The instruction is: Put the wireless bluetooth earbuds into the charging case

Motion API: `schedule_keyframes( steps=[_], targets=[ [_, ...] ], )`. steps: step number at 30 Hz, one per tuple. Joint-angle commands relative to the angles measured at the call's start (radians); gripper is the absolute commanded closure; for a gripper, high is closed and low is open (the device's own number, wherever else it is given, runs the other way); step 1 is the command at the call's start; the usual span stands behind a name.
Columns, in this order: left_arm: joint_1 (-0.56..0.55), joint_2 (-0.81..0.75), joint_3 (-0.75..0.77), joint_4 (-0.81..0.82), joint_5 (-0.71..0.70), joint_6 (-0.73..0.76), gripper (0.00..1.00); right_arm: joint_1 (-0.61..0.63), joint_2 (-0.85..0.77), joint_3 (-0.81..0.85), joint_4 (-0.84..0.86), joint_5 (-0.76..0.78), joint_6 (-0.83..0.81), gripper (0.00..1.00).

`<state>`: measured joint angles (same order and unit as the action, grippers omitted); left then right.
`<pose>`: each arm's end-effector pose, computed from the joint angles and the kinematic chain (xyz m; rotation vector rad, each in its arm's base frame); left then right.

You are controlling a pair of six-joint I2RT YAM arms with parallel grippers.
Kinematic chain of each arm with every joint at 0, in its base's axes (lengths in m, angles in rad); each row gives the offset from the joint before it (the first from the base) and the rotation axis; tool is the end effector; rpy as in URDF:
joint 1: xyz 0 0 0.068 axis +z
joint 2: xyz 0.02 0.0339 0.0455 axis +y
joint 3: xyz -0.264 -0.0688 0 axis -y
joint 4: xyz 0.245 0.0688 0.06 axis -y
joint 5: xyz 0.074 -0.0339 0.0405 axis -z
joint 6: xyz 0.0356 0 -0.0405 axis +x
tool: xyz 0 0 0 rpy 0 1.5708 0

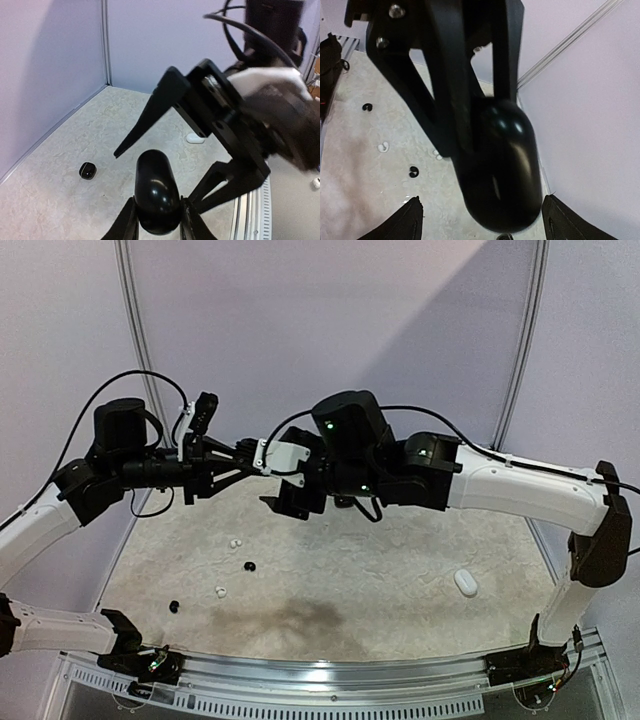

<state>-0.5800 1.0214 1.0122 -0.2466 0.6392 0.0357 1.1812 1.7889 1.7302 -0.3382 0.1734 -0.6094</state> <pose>0.1782 -0.1421 0.3704 0.9967 1.5967 -0.9598 0.1674 0.3916 0.3746 -1.4615 1.3165 0.2046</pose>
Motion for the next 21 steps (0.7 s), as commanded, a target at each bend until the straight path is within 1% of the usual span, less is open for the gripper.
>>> schedule_keyframes(
  steps=[1, 3, 5, 11, 14, 17, 18, 19, 21],
  targets=[
    [0.02, -0.033, 0.017, -0.054, 0.101, 0.141, 1.0, -0.08, -0.116, -0.043, -0.07, -0.293, 0.2, 0.16],
    [0.02, -0.044, 0.013, -0.062, 0.137, 0.178, 1.0, -0.103, -0.14, -0.051, -0.092, -0.385, 0.246, 0.16],
    [0.02, -0.049, 0.011, -0.062, 0.152, 0.197, 1.0, -0.119, -0.153, -0.056, -0.105, -0.434, 0.298, 0.16],
    [0.02, -0.051, 0.014, -0.049, 0.199, 0.246, 1.0, -0.137, -0.147, -0.046, -0.116, -0.486, 0.383, 0.16],
    [0.017, -0.057, 0.014, -0.063, 0.176, 0.328, 1.0, -0.137, -0.137, -0.039, -0.119, -0.483, 0.4, 0.16],
    [0.008, -0.085, -0.002, -0.085, 0.08, 0.553, 1.0, -0.142, -0.13, -0.019, -0.13, -0.465, 0.424, 0.15],
    [0.002, -0.099, -0.022, -0.064, -0.008, 0.657, 1.0, -0.144, -0.127, -0.008, -0.138, -0.458, 0.439, 0.15],
    [-0.006, -0.119, -0.053, -0.02, -0.082, 0.767, 1.0, -0.148, -0.12, 0.002, -0.145, -0.451, 0.454, 0.15],
    [-0.022, -0.156, -0.142, 0.123, -0.2, 1.028, 1.0, -0.161, -0.11, 0.023, -0.156, -0.447, 0.498, 0.15]
  ],
)
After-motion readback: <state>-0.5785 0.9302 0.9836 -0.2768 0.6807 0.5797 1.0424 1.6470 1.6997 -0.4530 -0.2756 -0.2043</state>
